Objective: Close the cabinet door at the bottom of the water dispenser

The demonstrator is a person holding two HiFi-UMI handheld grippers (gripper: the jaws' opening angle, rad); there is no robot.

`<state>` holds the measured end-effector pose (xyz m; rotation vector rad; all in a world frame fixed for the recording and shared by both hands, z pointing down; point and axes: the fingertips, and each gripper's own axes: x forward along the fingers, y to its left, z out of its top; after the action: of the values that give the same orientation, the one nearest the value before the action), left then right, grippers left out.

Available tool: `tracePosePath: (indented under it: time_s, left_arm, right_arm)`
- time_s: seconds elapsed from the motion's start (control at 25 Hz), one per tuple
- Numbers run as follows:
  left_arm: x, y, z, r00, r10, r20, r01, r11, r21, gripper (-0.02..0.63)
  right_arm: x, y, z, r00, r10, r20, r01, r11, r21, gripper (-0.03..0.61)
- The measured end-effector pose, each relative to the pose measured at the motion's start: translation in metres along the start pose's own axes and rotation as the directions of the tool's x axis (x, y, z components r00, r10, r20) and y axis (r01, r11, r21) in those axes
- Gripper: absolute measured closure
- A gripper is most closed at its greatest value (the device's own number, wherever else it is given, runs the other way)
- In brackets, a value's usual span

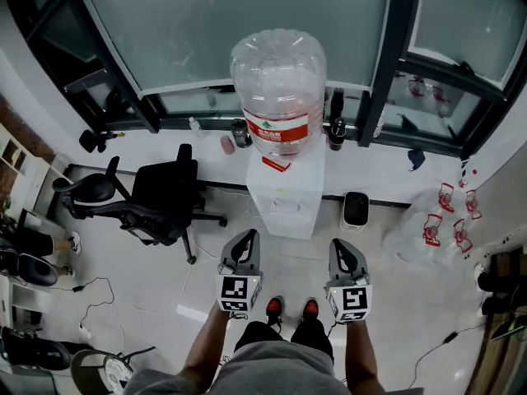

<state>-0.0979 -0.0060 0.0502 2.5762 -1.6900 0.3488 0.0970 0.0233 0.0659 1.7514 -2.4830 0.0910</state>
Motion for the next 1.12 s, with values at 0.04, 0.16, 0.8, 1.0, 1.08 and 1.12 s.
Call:
tracePosePath:
  time_s: [0.04,0.16,0.8,1.0,1.08,1.12]
  left_arm:
    - [-0.002,0.001,-0.002,1.0,0.0,-0.004,0.0,1.0,0.0,0.584]
    - [-0.005,0.001,-0.004,1.0,0.003,-0.007,-0.003,1.0,0.01,0.584]
    - [-0.011,-0.002,-0.004,1.0,-0.007,0.005,0.007,1.0,0.002,0.584]
    - [-0.01,0.0,-0.005,1.0,-0.006,0.002,0.006,1.0,-0.001,0.584]
    - [-0.01,0.001,-0.007,1.0,-0.006,-0.002,0.006,1.0,0.0,0.584]
    - [-0.009,0.001,-0.008,1.0,-0.007,-0.004,0.007,1.0,0.0,0.584]
  right_arm:
    - [0.001,0.002,-0.001,1.0,0.003,0.001,-0.003,1.0,0.0,0.56]
    - [0.003,0.005,-0.002,1.0,0.006,0.0,-0.006,1.0,0.001,0.56]
    - [0.007,0.014,0.004,1.0,0.015,0.002,-0.015,1.0,-0.019,0.56]
    - [0.007,0.015,0.003,1.0,0.01,-0.004,-0.01,1.0,-0.017,0.56]
    - [0.008,0.016,0.003,1.0,0.011,-0.001,-0.011,1.0,-0.018,0.56]
    - [0.008,0.016,0.003,1.0,0.011,0.0,-0.011,1.0,-0.018,0.56]
